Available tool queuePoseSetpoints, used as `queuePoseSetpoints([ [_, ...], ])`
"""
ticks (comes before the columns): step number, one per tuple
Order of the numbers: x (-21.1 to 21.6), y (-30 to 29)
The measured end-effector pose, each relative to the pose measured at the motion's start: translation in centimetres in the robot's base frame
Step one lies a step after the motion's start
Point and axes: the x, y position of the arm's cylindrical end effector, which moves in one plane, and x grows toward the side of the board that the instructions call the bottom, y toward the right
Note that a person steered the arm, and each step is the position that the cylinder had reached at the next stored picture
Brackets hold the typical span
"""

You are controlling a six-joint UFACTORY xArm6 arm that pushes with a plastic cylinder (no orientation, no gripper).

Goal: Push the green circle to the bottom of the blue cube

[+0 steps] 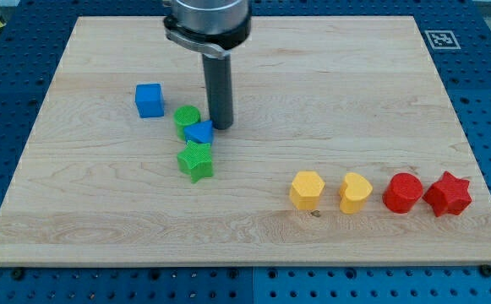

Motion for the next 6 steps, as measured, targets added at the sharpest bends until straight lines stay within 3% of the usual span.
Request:
queuePoseSetpoints([
  [6, 0.2, -6.2],
])
